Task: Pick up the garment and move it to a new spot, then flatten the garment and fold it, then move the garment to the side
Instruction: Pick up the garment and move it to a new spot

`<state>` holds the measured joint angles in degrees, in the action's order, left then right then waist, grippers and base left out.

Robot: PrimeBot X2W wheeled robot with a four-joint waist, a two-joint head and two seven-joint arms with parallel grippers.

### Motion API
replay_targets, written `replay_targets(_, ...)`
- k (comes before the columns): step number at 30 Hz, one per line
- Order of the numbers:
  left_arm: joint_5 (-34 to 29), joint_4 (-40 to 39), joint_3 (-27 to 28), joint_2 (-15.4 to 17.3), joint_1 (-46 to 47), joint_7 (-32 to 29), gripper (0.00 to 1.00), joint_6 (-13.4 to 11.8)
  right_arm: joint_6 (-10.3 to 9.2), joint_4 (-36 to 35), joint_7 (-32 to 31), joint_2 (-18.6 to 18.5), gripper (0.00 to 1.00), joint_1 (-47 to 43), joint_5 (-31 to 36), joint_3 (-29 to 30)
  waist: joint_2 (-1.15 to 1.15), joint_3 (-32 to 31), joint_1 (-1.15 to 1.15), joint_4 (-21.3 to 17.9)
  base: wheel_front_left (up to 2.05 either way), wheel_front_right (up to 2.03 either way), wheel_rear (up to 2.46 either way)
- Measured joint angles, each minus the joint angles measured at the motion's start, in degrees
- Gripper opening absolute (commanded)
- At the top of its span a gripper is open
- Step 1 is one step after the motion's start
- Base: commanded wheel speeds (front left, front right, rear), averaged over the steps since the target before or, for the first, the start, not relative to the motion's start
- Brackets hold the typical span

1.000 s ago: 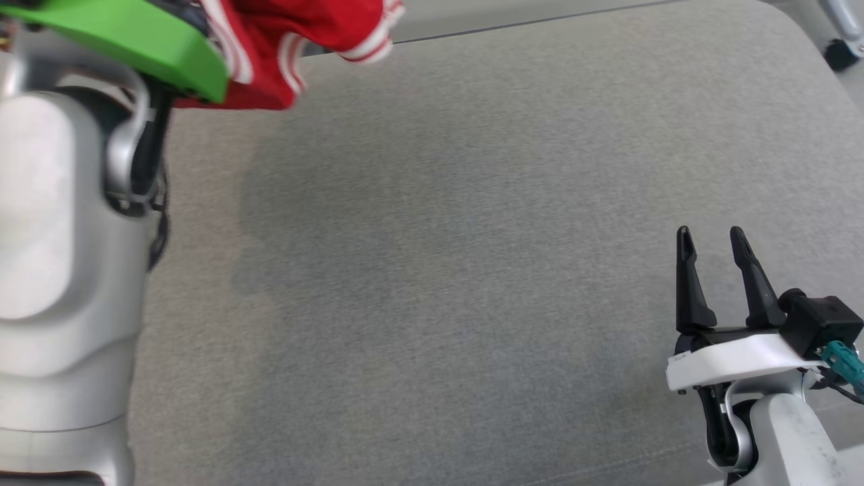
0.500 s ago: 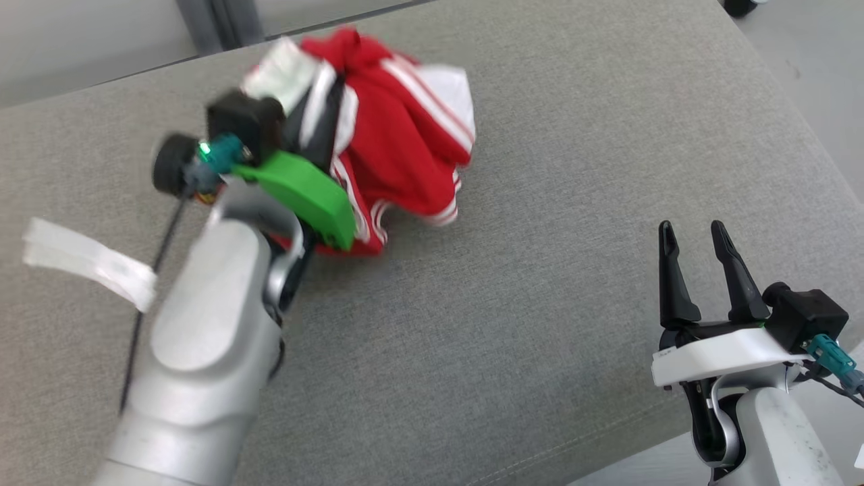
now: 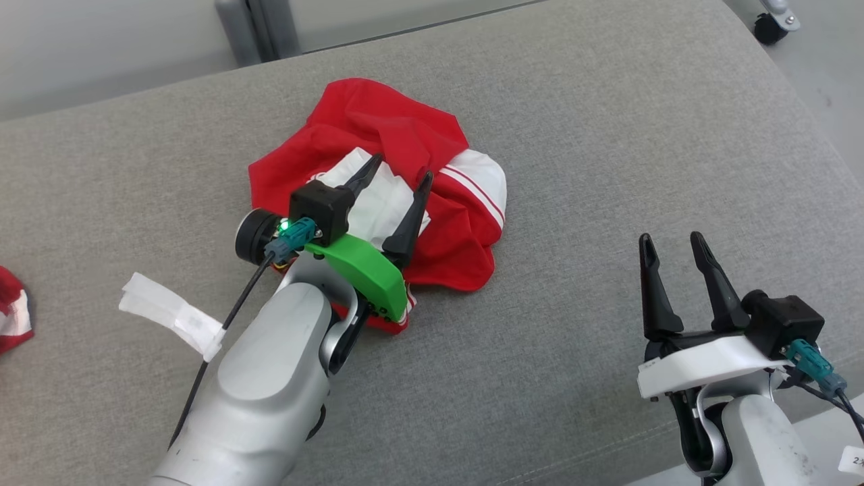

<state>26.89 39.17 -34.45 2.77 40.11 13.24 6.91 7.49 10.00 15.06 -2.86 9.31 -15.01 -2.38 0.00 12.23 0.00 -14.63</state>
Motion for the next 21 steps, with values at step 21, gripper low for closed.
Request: replay_targets(21,-5.6,-19.2,18.2,8.5,-17.0,1.9,1.00,-3.9,0.00,-0.9,0.0,-0.6,1.00,-5.2,1.2,0.6,0.00,-8.6,0.00,11.1,0.00,0.00,0.00)
